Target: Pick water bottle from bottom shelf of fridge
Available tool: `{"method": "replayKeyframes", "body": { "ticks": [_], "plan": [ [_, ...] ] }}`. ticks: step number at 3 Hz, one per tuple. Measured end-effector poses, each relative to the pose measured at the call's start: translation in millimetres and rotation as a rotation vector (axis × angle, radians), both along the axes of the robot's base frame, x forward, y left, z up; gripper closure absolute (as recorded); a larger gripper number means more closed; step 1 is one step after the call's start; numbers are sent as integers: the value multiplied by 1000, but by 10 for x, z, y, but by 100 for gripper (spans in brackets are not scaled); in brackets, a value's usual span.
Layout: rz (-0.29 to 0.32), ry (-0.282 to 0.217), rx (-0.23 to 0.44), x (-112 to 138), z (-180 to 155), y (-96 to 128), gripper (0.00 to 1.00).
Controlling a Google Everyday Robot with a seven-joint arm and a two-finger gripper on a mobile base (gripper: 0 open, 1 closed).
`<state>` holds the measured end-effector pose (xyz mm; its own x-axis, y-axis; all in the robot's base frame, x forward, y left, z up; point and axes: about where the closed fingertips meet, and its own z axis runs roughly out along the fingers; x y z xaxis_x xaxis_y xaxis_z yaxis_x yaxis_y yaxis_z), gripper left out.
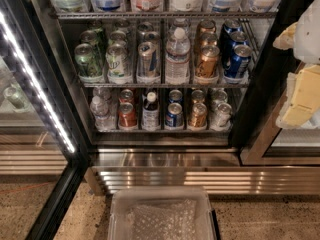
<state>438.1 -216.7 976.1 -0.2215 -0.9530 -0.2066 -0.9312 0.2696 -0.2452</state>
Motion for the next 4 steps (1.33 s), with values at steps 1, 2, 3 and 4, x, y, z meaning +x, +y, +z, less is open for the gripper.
{"method": "replayKeyframes", "body": {
  "ticks": [1,2,3,4],
  "plan": [
    [0,0,0,0,-1,0,0],
    [-25,29,85,16,-273,75,0],
    [-51,94,274,87,-842,420,0],
    [-43,141,484,258,-1282,915,0]
  ]
}}
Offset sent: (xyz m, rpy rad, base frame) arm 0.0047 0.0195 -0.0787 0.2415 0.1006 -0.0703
